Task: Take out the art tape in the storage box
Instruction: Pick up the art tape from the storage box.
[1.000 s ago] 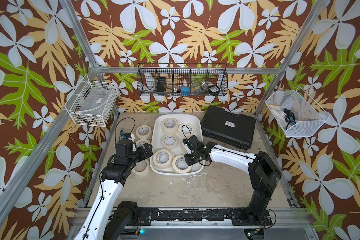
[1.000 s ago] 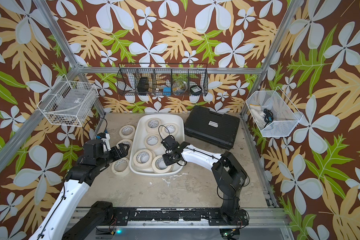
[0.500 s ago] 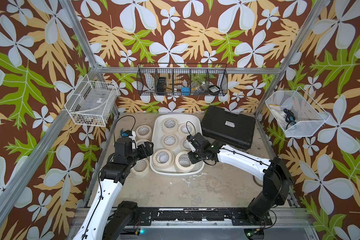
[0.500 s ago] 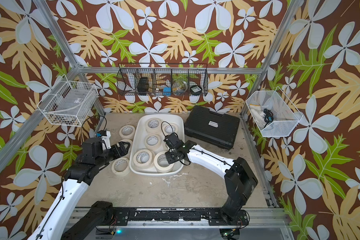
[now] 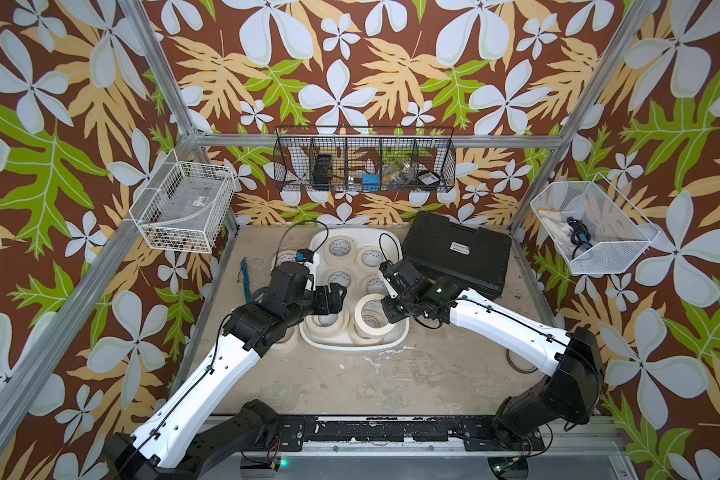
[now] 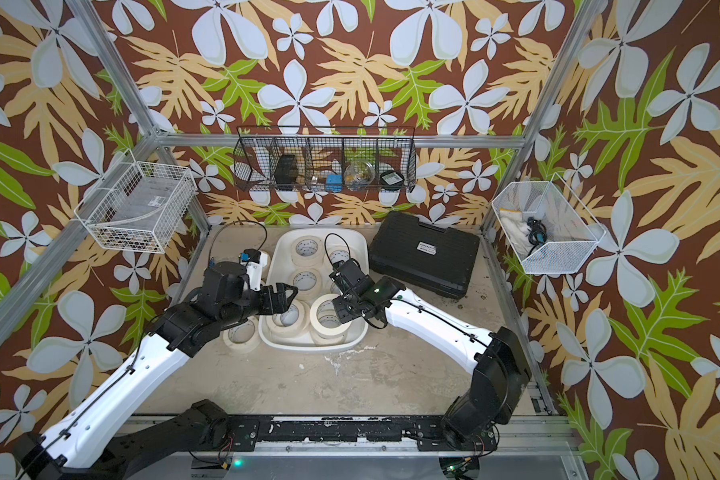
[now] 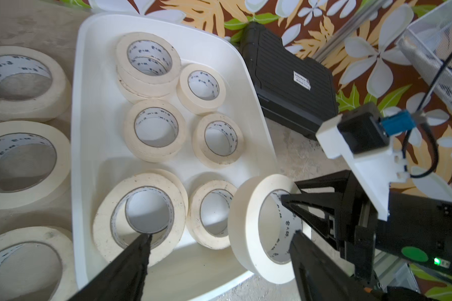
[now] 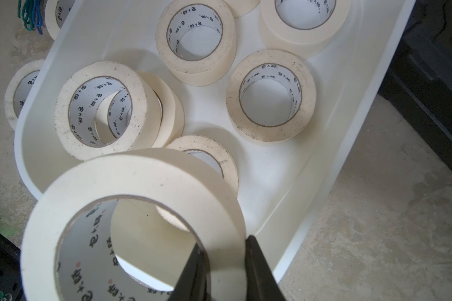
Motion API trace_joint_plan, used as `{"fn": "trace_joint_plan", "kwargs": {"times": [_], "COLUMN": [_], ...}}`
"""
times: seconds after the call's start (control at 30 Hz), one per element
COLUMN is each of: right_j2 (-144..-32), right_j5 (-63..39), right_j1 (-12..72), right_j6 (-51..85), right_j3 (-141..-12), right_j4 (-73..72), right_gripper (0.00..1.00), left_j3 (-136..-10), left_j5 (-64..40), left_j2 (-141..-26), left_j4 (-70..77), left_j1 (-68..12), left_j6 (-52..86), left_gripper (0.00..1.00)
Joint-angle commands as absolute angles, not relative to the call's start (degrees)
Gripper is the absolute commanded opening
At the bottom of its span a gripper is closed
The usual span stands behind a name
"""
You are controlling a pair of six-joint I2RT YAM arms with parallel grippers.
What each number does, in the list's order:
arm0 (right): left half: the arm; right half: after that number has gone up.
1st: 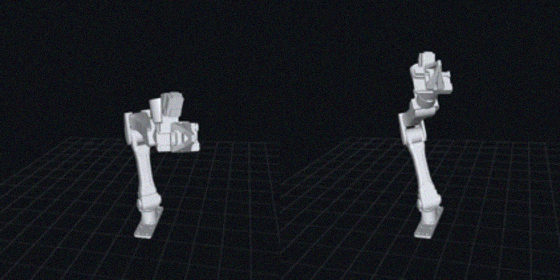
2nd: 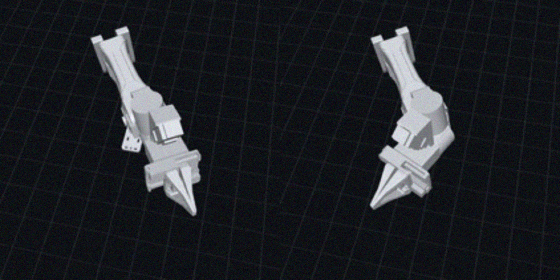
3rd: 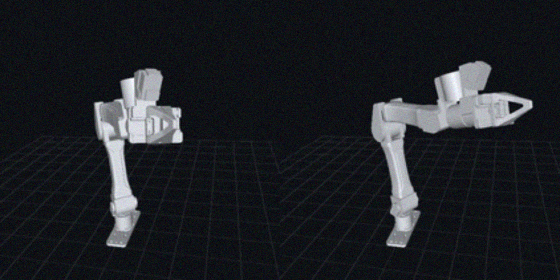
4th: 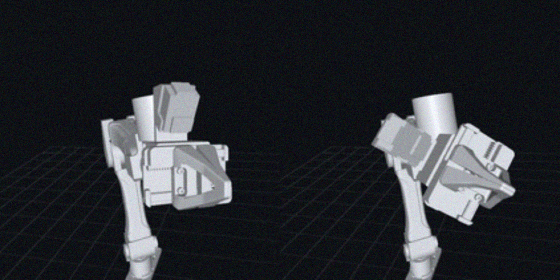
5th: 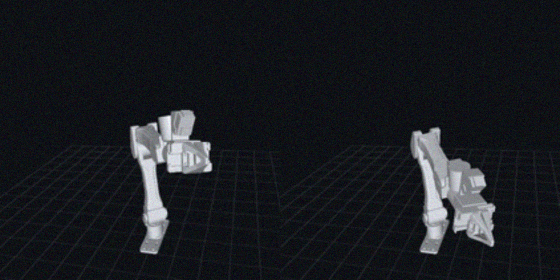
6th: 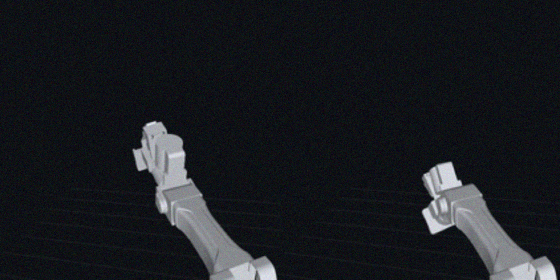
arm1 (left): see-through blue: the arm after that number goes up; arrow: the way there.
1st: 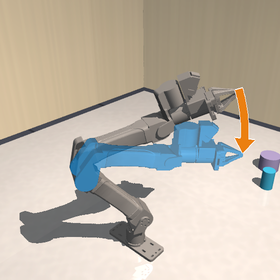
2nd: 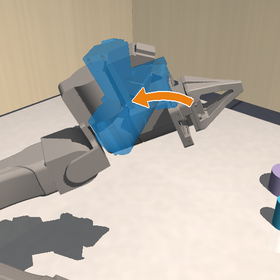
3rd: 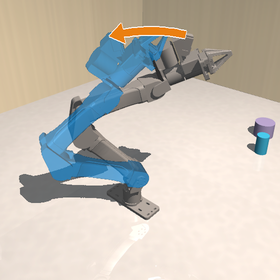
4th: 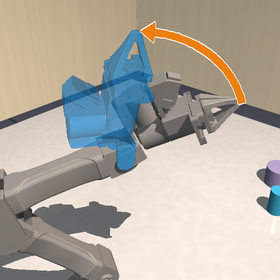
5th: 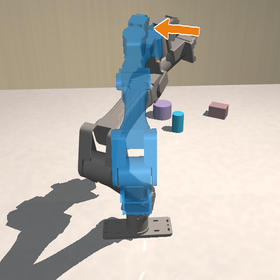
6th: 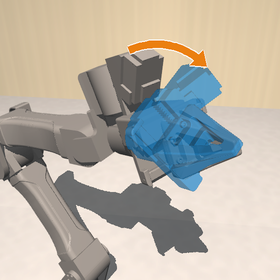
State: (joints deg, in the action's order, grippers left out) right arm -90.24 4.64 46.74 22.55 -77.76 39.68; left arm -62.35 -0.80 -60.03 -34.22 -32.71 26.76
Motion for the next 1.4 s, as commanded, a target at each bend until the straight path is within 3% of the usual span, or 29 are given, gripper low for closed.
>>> {"fn": "trace_joint_plan", "kwargs": {"times": [0.0, 0.77, 1.03, 1.2, 1.37], "right_j2": [-89.75, -90.26, -91.27, -90.64, -90.84], "right_j5": [6.13, 5.87, 5.38, 5.36, 4.47], "right_j1": [46.78, 46.85, 46.85, 46.86, 46.85], "right_j6": [23.2, 25.66, 26.15, 26.37, 26.46], "right_j3": [-78.48, -80.22, -80.67, -80.71, -80.89], "right_j4": [40.24, 39.47, 39.48, 39.13, 38.76], "right_gripper": [0.02, 0.02, 0.03, 0.03, 0.06], "left_j3": [-63.89, -65.44, -66.84, -66.45, -67.52], "left_j5": [4.49, 15.72, 15.81, 17.05, 17.82], "left_j2": [-62.48, -76.41, -76.87, -77.78, -78.73], "left_j4": [-36.44, -35.22, -35.32, -35.63, -36.61], "left_j1": [-36.43, -47.43, -48.01, -48.03, -48.06], "left_j6": [27.27, 33.12, 33.05, 33.22, 33.31], "left_gripper": [0.86, 0.67, 0.67, 0.6, 0.41]}}
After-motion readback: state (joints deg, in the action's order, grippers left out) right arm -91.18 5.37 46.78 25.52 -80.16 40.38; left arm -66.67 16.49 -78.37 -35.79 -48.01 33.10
